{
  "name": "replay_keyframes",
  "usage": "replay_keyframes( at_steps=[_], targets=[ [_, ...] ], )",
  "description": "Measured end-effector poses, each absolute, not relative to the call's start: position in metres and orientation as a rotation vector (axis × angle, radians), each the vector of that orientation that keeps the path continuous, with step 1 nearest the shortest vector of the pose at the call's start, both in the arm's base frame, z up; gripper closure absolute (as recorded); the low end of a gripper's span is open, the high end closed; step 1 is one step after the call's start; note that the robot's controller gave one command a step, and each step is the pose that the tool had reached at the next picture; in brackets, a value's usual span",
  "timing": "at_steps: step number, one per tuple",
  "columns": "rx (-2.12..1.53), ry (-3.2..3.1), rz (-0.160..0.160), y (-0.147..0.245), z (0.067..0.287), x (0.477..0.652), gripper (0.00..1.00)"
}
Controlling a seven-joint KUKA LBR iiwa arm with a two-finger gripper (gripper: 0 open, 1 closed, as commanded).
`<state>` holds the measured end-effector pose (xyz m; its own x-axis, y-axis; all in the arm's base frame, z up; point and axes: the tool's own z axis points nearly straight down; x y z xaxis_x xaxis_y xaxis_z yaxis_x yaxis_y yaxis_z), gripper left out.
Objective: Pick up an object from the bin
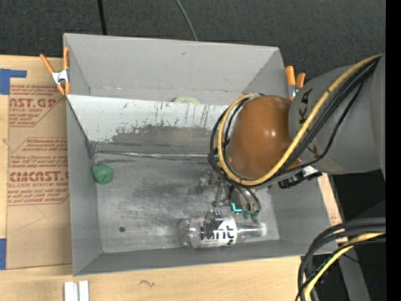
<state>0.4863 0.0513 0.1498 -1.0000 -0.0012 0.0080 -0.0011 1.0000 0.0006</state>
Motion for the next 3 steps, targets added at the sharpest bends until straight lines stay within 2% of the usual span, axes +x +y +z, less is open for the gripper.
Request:
replay_keyframes(
  at_steps=[1, 2, 3],
  targets=[
    [0.001, -3.141, -0.001, 0.051, 0.153, 0.488, 0.0],
    [0.163, -3.141, -0.001, 0.037, 0.111, 0.492, 0.0],
    [0.503, -3.099, 0.001, 0.066, 0.088, 0.495, 1.0]
  ],
)
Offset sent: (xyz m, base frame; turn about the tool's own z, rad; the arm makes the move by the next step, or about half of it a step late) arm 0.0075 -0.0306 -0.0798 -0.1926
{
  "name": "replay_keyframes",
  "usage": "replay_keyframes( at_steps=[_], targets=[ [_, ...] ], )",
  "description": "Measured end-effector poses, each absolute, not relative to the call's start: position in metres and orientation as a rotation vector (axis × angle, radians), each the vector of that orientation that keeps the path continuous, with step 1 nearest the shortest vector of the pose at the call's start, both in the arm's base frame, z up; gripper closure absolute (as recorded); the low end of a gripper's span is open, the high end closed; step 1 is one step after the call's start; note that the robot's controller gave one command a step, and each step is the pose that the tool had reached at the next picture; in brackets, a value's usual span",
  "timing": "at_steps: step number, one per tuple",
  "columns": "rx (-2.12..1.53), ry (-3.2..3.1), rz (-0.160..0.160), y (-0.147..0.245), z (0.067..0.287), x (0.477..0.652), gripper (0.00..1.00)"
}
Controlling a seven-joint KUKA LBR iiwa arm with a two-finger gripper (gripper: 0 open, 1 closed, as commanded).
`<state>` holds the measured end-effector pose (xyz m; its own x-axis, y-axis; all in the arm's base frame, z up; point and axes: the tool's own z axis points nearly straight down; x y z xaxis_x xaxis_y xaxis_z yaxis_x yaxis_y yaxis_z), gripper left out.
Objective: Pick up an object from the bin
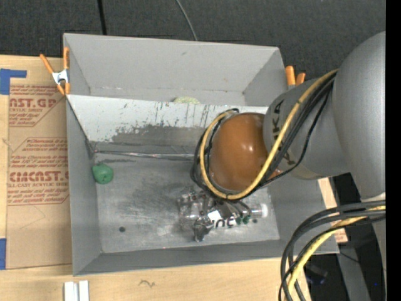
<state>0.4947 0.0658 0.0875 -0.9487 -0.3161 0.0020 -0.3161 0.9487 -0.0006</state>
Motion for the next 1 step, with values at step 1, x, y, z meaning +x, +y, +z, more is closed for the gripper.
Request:
replay_keyframes(
  at_steps=[1],
  targets=[
    [0.503, -3.099, 0.001, 0.0658, 0.0875, 0.4947, 1.0]
  ],
)
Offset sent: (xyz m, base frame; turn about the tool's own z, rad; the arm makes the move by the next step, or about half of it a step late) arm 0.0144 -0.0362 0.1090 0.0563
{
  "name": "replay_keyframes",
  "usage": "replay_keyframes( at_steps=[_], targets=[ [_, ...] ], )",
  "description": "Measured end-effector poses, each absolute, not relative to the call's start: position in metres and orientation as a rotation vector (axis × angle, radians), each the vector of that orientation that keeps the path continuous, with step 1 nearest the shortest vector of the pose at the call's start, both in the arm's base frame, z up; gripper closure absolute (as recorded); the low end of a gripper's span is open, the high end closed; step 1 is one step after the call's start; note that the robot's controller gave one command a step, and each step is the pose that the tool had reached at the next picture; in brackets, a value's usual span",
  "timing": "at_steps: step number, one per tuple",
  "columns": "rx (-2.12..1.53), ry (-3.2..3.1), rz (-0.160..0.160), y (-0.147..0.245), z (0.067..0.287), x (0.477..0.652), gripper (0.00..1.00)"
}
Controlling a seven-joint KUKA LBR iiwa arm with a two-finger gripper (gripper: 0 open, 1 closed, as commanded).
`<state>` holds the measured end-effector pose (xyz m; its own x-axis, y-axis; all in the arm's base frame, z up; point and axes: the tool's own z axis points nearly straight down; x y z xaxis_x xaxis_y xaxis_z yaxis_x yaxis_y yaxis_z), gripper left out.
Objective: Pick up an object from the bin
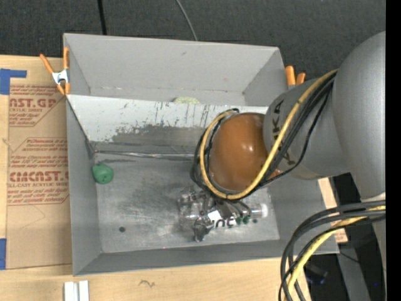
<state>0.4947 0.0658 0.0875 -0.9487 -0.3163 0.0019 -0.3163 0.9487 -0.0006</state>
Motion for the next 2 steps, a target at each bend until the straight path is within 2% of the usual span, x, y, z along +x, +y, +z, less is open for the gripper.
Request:
replay_keyframes(
  at_steps=[1, 2],
  targets=[
    [0.465, -3.099, -0.003, 0.051, 0.132, 0.499, 1.0],
    [0.441, -3.116, 0.002, 0.052, 0.164, 0.513, 1.0]
  ],
)
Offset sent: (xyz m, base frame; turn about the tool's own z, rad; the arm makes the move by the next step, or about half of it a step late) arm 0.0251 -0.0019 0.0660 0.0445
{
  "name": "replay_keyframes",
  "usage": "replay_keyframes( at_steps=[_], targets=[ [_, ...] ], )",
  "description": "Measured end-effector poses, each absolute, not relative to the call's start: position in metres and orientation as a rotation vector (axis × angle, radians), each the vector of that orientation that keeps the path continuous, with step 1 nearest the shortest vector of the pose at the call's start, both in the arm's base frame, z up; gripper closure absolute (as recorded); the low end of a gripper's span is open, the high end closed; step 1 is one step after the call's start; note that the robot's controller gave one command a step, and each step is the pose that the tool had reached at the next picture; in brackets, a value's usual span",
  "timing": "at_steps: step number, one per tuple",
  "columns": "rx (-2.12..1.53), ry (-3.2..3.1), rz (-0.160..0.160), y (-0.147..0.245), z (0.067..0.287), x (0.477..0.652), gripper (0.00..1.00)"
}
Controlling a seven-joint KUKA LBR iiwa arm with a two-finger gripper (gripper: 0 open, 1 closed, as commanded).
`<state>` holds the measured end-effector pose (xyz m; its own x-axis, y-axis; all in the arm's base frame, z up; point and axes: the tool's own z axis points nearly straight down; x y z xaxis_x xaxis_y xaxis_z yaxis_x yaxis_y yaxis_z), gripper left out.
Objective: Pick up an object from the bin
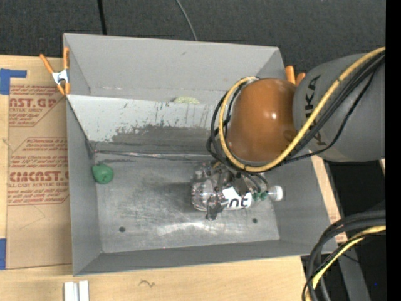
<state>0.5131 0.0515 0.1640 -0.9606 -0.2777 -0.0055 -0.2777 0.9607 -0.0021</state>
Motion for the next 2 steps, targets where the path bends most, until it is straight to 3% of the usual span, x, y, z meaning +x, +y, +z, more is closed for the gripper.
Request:
replay_keyframes(
  at_steps=[1, 2],
  targets=[
    [-0.459, 3.117, 0.004, 0.049, 0.185, 0.511, 1.0],
    [-0.455, 3.111, 0.001, 0.05, 0.255, 0.52, 1.0]
  ],
)
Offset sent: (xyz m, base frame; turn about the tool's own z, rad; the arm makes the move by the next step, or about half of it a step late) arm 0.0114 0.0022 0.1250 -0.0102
